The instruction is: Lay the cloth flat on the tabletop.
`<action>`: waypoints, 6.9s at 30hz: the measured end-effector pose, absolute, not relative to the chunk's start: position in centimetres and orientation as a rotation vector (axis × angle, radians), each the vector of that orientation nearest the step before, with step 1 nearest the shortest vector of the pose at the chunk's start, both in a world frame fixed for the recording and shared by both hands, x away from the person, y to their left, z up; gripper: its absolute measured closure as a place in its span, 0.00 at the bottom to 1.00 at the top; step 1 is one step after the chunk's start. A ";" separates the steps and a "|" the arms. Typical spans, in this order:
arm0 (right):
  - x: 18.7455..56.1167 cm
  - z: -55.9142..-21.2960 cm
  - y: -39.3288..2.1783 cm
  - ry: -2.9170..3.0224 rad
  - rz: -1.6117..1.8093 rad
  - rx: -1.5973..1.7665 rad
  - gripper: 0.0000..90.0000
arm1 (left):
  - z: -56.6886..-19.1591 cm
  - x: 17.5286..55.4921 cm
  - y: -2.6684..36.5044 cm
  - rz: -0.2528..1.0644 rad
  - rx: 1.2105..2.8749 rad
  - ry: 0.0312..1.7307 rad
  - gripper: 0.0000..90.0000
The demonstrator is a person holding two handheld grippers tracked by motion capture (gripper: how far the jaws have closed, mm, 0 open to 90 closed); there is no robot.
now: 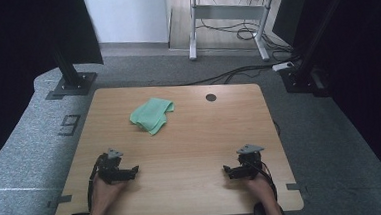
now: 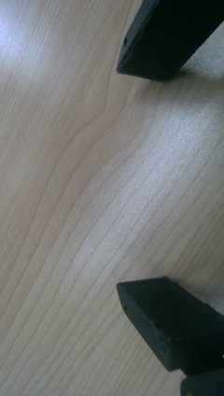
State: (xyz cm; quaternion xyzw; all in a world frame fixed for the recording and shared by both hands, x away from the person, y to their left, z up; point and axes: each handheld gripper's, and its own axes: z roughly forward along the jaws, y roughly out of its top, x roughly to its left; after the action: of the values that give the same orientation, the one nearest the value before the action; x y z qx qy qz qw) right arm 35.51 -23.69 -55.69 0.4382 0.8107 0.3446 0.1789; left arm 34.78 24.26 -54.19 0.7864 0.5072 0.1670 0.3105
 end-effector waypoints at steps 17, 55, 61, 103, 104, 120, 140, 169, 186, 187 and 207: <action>35.5 -55.7 -23.7 2.292 0.974 1.239 0.00 | -52.1 37.7 22.0 0.417 2.097 1.213 0.21; 35.6 -55.7 -23.9 2.293 1.005 1.251 0.00 | -50.4 45.8 18.2 0.358 2.090 1.137 0.73; 35.6 -55.7 -23.9 2.293 1.009 1.250 0.00 | -50.8 46.9 17.6 0.347 2.105 1.138 0.79; 35.7 -55.7 -24.1 2.292 1.027 1.257 0.00 | -53.4 42.4 13.6 0.275 2.221 1.057 0.99; 35.7 -55.7 -24.1 2.292 1.028 1.258 0.00 | -53.4 42.0 13.5 0.264 2.210 1.060 0.99; 35.7 -55.7 -24.0 2.293 1.021 1.256 0.00 | -52.6 36.1 11.7 0.205 2.166 0.971 0.80; 35.7 -55.7 -24.0 2.292 1.022 1.256 0.00 | -51.8 41.7 10.6 0.296 2.248 1.016 0.73; 35.6 -55.7 -23.9 2.293 1.001 1.246 0.00 | -46.1 42.9 16.7 0.362 2.020 1.107 0.96; 35.6 -55.7 -23.7 2.295 0.978 1.238 0.00 | -52.4 43.3 22.4 0.378 2.075 1.315 0.95; 35.6 -55.7 -23.7 2.295 0.978 1.238 0.00 | -52.6 43.2 22.3 0.377 2.082 1.305 0.95; 36.7 -54.0 -21.0 2.380 1.077 1.214 0.35 | -52.0 40.0 21.1 0.354 2.117 1.144 0.55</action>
State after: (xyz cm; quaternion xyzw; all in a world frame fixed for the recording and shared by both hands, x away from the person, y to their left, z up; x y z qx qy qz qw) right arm 36.68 -21.00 -54.04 0.4177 0.8192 0.3708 0.1300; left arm 40.04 21.09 -52.00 0.8163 0.4410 0.1366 0.3471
